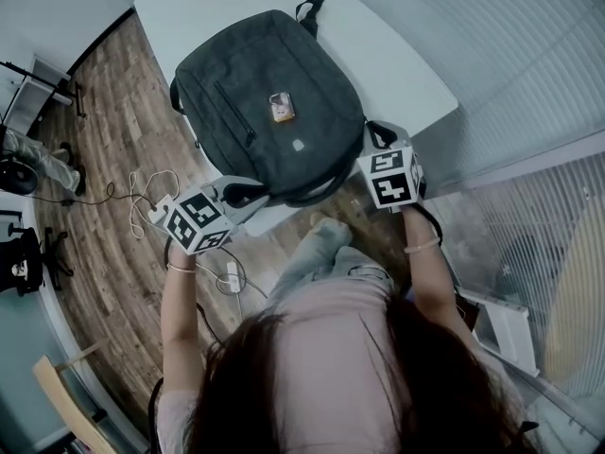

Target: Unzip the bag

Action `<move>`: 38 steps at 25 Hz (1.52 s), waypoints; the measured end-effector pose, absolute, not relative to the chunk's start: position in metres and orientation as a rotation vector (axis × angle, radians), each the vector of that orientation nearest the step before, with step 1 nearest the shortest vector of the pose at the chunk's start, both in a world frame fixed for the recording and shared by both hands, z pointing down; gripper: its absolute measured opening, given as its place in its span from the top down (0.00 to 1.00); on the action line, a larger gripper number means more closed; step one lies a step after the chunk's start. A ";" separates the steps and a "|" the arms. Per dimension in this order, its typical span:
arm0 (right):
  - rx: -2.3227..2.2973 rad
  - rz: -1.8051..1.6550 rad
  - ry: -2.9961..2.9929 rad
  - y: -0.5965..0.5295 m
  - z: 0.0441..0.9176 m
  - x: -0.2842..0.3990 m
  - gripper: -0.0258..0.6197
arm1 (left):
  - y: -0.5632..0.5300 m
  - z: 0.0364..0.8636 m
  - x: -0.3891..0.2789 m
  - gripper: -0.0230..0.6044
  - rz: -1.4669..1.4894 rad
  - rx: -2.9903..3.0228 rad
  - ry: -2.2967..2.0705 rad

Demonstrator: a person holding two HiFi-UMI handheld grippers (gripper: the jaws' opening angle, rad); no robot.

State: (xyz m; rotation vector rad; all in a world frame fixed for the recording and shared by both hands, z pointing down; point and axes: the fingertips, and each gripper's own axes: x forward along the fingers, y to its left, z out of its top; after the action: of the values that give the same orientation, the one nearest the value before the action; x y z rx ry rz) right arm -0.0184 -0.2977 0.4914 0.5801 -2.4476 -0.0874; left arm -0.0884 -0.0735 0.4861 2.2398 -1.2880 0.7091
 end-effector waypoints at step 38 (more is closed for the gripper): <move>0.294 -0.224 -2.446 -0.336 0.495 -0.050 0.94 | -0.077 0.489 -0.088 0.88 0.670 2.201 -1.260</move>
State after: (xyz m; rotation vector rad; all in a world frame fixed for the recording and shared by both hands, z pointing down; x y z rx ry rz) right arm -0.0504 -0.3356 0.4949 0.2939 -2.4463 -0.2242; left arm -0.0879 -0.0774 0.4889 2.2006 -1.2598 0.6701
